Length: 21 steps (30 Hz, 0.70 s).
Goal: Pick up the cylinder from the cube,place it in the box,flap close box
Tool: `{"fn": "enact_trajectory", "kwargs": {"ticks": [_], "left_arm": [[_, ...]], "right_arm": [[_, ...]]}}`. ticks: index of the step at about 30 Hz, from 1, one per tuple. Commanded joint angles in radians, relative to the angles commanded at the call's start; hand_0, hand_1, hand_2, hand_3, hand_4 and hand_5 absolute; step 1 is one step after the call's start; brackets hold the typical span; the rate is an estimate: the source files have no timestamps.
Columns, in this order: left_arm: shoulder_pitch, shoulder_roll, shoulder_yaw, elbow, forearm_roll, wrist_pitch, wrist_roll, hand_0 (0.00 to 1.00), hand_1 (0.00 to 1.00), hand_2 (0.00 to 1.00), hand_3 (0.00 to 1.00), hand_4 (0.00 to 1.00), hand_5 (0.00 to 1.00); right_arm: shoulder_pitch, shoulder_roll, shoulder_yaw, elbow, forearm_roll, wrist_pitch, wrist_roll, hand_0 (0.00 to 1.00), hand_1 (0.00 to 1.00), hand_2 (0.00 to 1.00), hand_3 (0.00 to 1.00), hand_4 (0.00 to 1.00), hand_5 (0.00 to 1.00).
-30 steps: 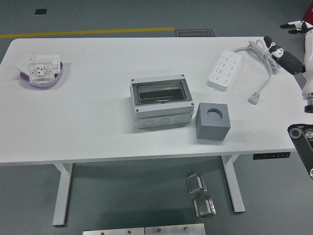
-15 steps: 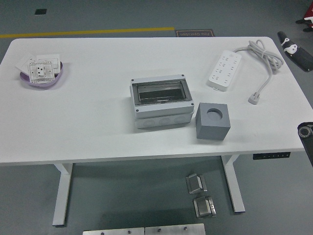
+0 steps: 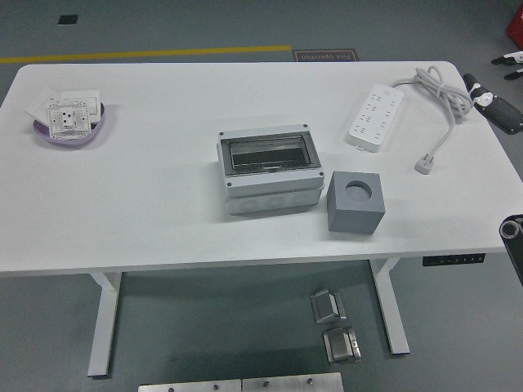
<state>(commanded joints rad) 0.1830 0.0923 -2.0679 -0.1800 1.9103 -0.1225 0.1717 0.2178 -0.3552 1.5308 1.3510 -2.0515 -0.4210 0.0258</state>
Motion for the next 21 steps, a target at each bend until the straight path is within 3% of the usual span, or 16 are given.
{"fn": "enact_trajectory", "kwargs": {"ticks": [21], "left_arm": [[-0.004,0.004,0.040,0.000,-0.045,0.006,0.002,0.681,0.650,0.562,0.589,0.503,0.051]], "right_arm": [[0.021,0.002,-0.017,-0.002,-0.037,0.026,-0.038,0.998,0.499,0.667,0.800,0.816,0.608]]}}
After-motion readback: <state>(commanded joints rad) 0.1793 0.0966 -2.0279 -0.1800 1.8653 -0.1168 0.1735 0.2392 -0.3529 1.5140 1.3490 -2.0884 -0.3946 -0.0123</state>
